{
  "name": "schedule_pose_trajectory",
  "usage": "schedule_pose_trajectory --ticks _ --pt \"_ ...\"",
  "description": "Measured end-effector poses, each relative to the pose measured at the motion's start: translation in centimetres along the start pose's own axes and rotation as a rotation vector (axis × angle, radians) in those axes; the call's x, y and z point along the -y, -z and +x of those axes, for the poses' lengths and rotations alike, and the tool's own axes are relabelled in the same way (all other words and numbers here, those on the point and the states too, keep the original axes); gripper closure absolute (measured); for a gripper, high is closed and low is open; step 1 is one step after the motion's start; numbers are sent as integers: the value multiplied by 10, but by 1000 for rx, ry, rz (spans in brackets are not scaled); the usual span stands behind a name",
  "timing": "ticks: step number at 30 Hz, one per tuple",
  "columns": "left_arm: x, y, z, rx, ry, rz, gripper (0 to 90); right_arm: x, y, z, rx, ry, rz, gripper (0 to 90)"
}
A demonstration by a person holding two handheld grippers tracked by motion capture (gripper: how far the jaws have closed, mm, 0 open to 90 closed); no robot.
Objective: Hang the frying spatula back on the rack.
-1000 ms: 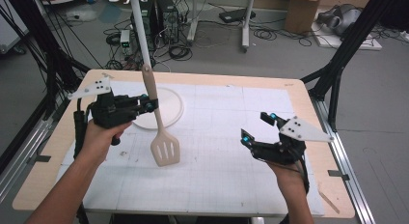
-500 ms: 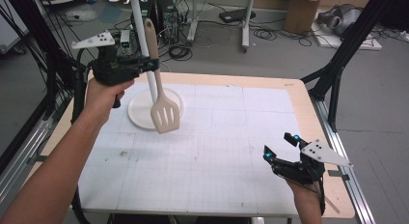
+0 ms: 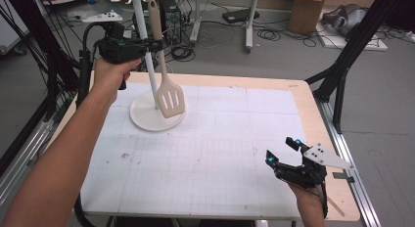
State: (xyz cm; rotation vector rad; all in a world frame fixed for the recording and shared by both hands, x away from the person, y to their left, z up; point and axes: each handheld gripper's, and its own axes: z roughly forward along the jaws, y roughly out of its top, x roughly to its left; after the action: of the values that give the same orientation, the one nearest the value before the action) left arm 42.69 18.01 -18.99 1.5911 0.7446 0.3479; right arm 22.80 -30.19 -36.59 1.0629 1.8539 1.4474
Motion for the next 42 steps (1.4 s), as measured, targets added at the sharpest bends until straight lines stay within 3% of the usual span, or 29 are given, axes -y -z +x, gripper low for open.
schedule_pose_trajectory --ticks 4,15,23,26,31,37,40,42 --pt "-3 1 3 3 12 -12 759 1 -3 3 -11 1 11 175" --pt "-2 -3 14 -76 47 20 759 2 -2 1 -14 -4 9 176" --pt "7 2 10 -97 0 8 739 3 1 -1 -1 -6 11 175" --pt "15 12 9 -95 -2 3 591 5 3 -2 11 -6 16 175" --pt "41 34 6 -100 -29 -59 471 9 4 -3 31 -14 31 175" --pt "80 56 -2 -80 -63 -99 302 14 1 -4 52 -5 58 175" --pt "97 66 -10 -98 -83 -118 214 16 1 -10 64 -38 42 175" --pt "107 73 -13 -88 -74 -126 169 18 2 -13 72 -54 32 175"
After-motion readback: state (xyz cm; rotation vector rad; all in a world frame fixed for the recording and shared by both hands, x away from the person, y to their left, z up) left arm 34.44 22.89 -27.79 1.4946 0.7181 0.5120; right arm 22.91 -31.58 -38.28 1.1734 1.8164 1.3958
